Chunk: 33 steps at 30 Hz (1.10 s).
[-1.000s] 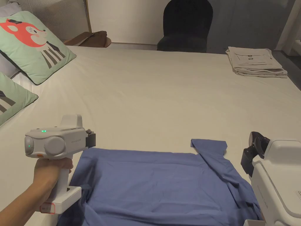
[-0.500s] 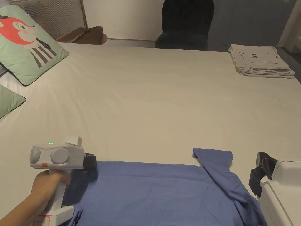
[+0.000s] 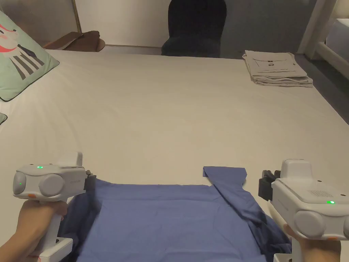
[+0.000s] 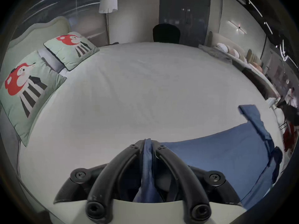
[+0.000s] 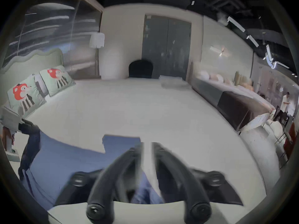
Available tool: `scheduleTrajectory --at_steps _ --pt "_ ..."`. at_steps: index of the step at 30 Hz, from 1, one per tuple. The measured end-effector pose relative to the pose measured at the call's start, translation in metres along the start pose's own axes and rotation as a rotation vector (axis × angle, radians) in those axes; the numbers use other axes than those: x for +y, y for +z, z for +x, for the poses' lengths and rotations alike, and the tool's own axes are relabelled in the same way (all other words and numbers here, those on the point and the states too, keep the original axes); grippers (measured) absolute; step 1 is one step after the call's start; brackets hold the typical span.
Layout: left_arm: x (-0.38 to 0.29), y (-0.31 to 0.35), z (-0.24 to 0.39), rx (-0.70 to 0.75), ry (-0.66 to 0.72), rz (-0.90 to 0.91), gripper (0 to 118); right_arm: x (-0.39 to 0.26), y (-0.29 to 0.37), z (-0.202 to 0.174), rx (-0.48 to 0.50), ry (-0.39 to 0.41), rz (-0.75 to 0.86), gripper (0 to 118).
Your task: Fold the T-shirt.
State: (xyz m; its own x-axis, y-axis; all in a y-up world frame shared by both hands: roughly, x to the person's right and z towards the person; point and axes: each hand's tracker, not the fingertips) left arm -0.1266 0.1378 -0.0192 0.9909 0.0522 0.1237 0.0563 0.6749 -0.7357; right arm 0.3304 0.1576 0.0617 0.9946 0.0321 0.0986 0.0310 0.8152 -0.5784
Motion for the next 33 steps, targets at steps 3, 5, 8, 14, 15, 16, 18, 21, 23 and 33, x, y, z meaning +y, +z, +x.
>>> scheduleTrajectory --at_steps 3,5,8,14,15,16,18,21,23,33 --pt "0.001 0.010 0.000 -0.020 -0.002 0.020 4 0.000 -0.041 0.005 0.068 -0.054 -0.138 99" --pt "0.001 0.016 -0.001 -0.036 0.008 0.029 4 -0.002 -0.061 0.006 0.068 -0.102 -0.179 105" --pt "0.001 0.018 -0.002 -0.048 0.013 0.034 4 -0.003 -0.082 -0.001 0.061 -0.081 -0.211 104" --pt "0.001 0.017 -0.004 -0.056 0.017 0.035 4 -0.008 -0.100 -0.014 0.080 -0.068 -0.240 95" --pt "0.001 0.017 -0.004 -0.055 0.018 0.036 4 -0.010 -0.102 -0.014 0.082 -0.070 -0.238 73" --pt "0.001 0.016 -0.005 -0.054 0.018 0.037 4 -0.011 -0.103 -0.015 0.079 -0.071 -0.243 48" --pt "0.000 0.016 -0.005 -0.054 0.020 0.037 4 -0.014 -0.105 -0.014 0.098 -0.069 -0.255 5" --pt "-0.002 0.015 -0.007 -0.051 0.026 0.037 4 -0.016 -0.096 -0.015 0.082 -0.045 -0.219 3" --pt "-0.004 0.015 -0.008 -0.047 0.033 0.039 4 -0.013 -0.086 -0.013 0.073 -0.038 -0.186 3" --pt "-0.016 0.055 -0.021 -0.025 0.094 0.094 4 0.010 0.019 0.010 0.153 -0.039 0.020 3"
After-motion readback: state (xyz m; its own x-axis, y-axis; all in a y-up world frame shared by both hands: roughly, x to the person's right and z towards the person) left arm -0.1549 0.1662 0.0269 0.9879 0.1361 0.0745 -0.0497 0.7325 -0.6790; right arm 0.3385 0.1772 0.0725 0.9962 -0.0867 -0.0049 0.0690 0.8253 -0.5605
